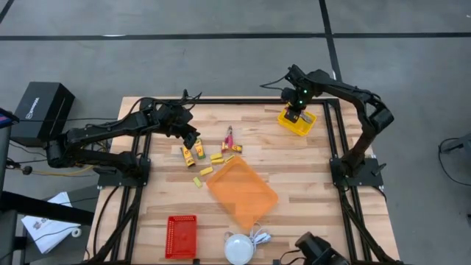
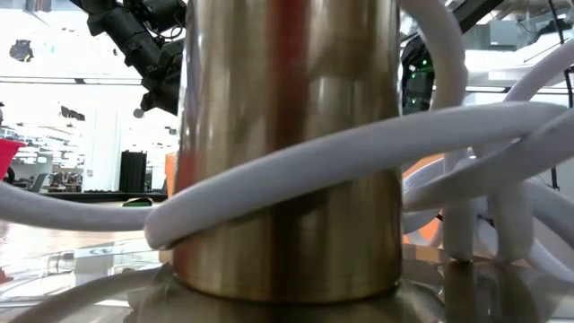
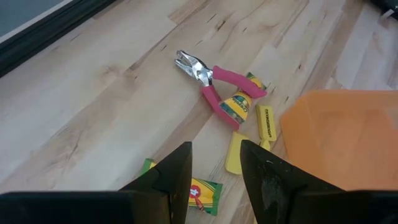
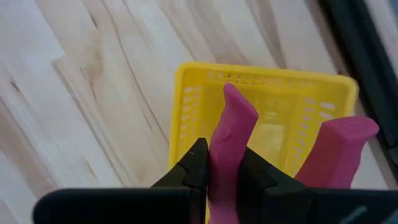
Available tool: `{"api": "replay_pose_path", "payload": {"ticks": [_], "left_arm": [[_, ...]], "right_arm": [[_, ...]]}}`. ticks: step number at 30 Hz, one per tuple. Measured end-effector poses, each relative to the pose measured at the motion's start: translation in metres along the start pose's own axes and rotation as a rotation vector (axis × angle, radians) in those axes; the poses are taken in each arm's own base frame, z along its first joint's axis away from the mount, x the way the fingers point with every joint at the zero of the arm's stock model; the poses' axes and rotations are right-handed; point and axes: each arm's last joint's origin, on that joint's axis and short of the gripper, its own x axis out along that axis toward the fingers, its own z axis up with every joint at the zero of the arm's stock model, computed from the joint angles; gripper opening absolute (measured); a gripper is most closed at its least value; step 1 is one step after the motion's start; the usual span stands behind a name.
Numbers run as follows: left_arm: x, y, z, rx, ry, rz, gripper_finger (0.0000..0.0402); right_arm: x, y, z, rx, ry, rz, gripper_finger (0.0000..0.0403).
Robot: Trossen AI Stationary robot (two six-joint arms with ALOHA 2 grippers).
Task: Pick & Place School Supplies
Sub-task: Put the pink puncher into the yellow bin
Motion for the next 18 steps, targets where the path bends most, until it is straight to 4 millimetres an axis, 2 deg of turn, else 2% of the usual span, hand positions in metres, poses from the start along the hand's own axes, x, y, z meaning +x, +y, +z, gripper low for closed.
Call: {"api": "replay_pose_path", "payload": {"ticks": [10,18], "left_arm": [[0.0,0.0,0.0,-0.003,0.0,0.0,0.0131],[0.0,0.0,0.0,-0.004,0.0,0.0,0.0131]], "right_arm": [[0.019,-0.012,0.001,-0.04,0.042,0.02,0.0035],[0.019,-0.016,0.002,-0.041,0.01,0.033,0.0035]]}}
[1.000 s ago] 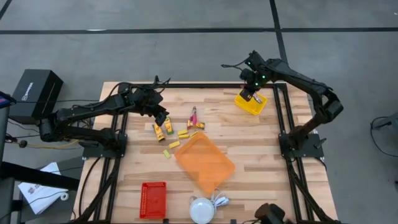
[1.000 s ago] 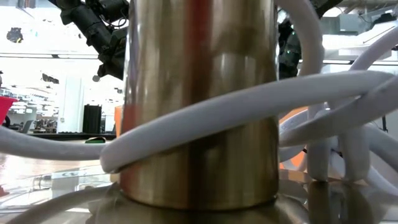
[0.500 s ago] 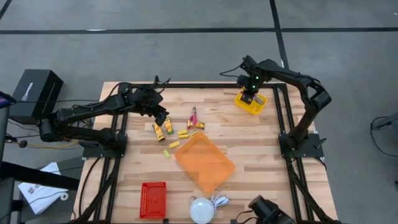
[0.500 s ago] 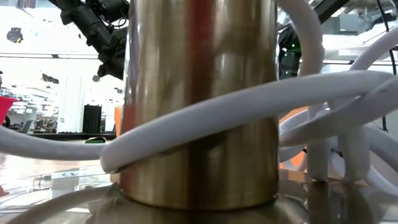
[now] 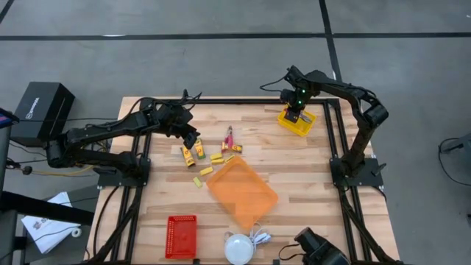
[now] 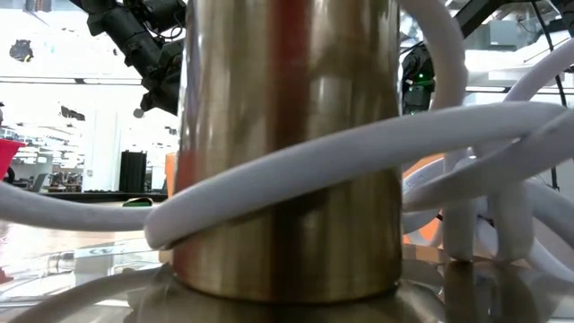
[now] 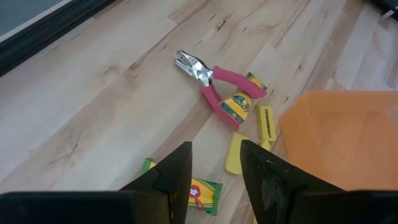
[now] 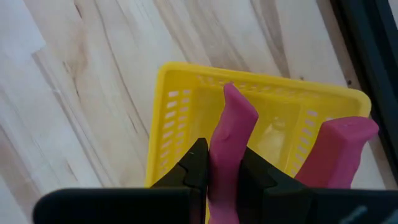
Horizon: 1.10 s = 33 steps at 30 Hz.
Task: Pick & Place School Supplies
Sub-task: Put the pink puncher into the yellow bin
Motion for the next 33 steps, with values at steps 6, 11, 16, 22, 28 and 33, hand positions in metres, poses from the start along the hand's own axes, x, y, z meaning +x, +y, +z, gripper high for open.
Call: {"api": "replay_pose_path", "payload": {"ticks": [6,11,16,22,28,33], "left_arm": [[0.0,0.0,0.0,-0.004,0.0,0.0,0.0131],[-0.0001,0.0,0.0,-0.004,0.0,0.0,0.0131],[0.0,0.0,0.0,-0.004,0.0,0.0,0.0131],[0.0,0.0,0.0,-0.004,0.0,0.0,0.0131],[0.0,0.0,0.0,-0.005,0.0,0.0,0.0131],[0.0,0.0,0.0,-0.005,0.0,0.0,0.0131]], "right_arm": [[-0.0002,-0.0007,-0.0007,-0.001,0.002,0.001,0.0035],[-0.0002,0.0004,-0.0013,-0.002,0.0,0.028,0.0047],[-0.0001,0.0007,-0.0017,0.0,0.003,0.032,0.0054],[-0.0003,0.0015,-0.0012,0.011,-0.02,0.073,0.0058],[-0.0009,0.0002,-0.002,0.026,-0.027,0.086,0.0059],[-0.0016,-0.0007,-0.0046,0.039,-0.018,0.104,0.0069]]}}
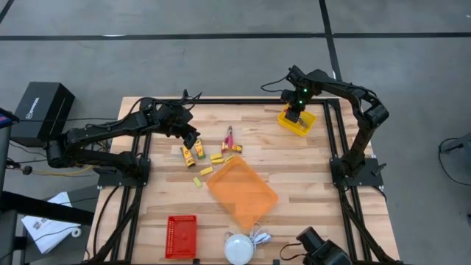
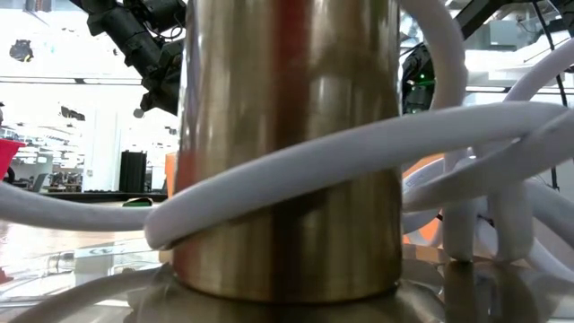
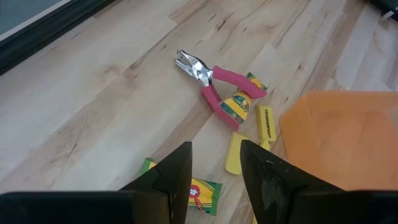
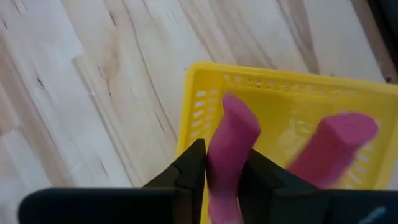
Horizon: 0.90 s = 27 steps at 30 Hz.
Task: Pick & Place School Supplies
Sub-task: Put the pink puncher into the yellow bin
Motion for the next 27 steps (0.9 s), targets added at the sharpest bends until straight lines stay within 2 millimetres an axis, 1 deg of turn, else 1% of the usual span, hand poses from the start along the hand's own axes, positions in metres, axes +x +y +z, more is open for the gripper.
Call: {"api": "replay_pose_path", "payload": {"ticks": [4,10,14,18,22,25,27], "left_arm": [[0.0,0.0,0.0,0.0,0.0,0.0,0.0131],[0.0,0.0,0.0,0.0,0.0,0.0,0.0131],[0.0,0.0,0.0,0.0,0.0,0.0,0.0131],[0.0,0.0,0.0,0.0,0.001,0.0,0.0131],[0.0,0.0,0.0,0.0,0.0,0.0,0.0131],[0.0,0.0,0.0,0.0,0.0,0.0,0.0131],[0.0,0.0,0.0,0.0,0.0,0.0,0.0131]], "right_arm": [[-0.001,-0.002,-0.002,0.025,0.004,0.001,0.01],[-0.003,-0.007,-0.004,0.046,0.001,-0.001,0.0165],[-0.003,-0.006,-0.004,0.048,0.002,0.0,0.0194],[-0.003,-0.006,-0.005,0.056,0.011,0.007,0.0204],[-0.003,-0.005,-0.006,0.074,0.01,0.025,0.0201],[-0.005,0.0,-0.004,0.126,-0.057,0.153,0.0193],[-0.011,0.008,0.0,0.136,-0.126,0.234,0.0187]]}}
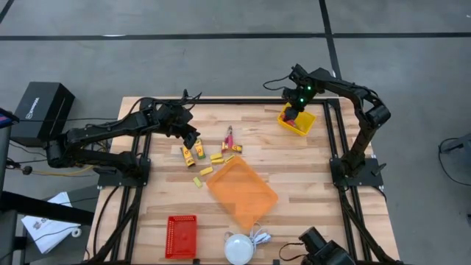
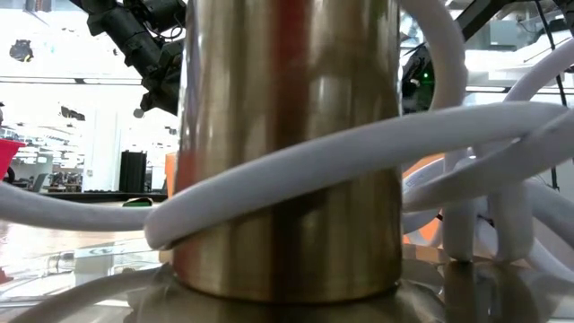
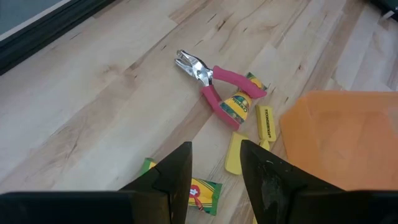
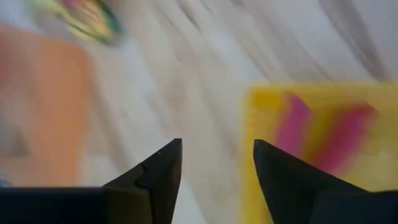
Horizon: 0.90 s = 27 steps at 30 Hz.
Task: Pick & Place School Supplies
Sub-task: Put the pink puncher into the yellow bin
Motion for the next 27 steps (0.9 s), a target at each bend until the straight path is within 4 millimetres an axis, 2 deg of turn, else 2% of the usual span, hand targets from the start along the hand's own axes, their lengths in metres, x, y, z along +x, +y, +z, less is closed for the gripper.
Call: {"api": "replay_pose_path", "payload": {"ticks": [3,7,11,14,18,22,27], "left_arm": [[0.0,0.0,0.0,0.004,-0.001,0.0,0.0131],[0.0,0.0,0.0,0.003,-0.002,0.0,0.0131],[0.002,0.0,0.001,-0.02,-0.001,0.0,0.0131],[0.002,0.0,0.001,-0.02,-0.002,-0.001,0.0131],[0.002,0.0,0.001,-0.022,-0.002,-0.001,0.0131],[0.005,0.003,-0.001,-0.031,0.004,0.008,0.0131],[0.015,0.015,-0.018,-0.094,0.072,0.024,0.0131]], "right_arm": [[-0.005,0.02,0.008,-0.015,-0.097,0.076,0.018],[-0.006,0.059,0.024,-0.02,-0.212,0.147,0.0176],[0.005,0.097,0.041,0.029,-0.292,0.221,0.018],[0.014,0.117,0.048,0.072,-0.309,0.265,0.0185],[0.041,0.137,0.049,0.112,-0.269,0.191,0.0184],[0.069,0.152,0.05,0.17,-0.211,0.212,0.0177],[0.105,0.156,0.053,0.255,-0.158,0.219,0.0172]]}}
